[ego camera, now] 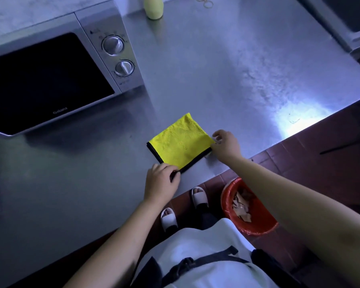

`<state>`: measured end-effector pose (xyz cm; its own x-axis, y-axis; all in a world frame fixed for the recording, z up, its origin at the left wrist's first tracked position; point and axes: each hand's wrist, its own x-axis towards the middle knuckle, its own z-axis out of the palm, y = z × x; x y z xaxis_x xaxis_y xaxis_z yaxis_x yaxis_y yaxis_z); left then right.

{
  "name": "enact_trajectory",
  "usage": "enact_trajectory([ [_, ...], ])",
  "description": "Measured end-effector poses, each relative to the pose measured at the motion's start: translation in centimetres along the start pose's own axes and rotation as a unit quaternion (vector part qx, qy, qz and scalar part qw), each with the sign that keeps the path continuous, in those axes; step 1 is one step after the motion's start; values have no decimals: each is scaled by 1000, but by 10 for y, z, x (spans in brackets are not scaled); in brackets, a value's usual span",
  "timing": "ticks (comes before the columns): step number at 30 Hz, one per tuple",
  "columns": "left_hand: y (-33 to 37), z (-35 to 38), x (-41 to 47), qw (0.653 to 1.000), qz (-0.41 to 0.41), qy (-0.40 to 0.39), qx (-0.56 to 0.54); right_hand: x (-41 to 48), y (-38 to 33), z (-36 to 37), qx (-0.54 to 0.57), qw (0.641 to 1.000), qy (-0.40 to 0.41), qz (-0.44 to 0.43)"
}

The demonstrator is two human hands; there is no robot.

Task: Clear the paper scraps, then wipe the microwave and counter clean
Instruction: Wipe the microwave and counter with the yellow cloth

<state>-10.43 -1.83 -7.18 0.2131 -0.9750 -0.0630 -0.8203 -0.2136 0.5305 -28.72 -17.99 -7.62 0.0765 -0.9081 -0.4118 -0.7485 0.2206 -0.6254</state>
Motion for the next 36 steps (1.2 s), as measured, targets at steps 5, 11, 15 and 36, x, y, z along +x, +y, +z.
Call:
enact_trajectory([
  [5, -3, -7, 35, 998, -5, 17, 52, 2, -30, 15, -195, 952, -7, -236],
  [11, -36, -4, 54, 946, -65, -221, 227, 19, -28, 28, -382, 893, -188, -148],
  [15, -34, -10, 60, 969, -84, -193, 133, 13, -41, 31, -261, 952, -129, -99],
  [36, -45, -39, 119, 865, -278, -47, -414, 74, -66, -19, 50, 984, -169, 16],
])
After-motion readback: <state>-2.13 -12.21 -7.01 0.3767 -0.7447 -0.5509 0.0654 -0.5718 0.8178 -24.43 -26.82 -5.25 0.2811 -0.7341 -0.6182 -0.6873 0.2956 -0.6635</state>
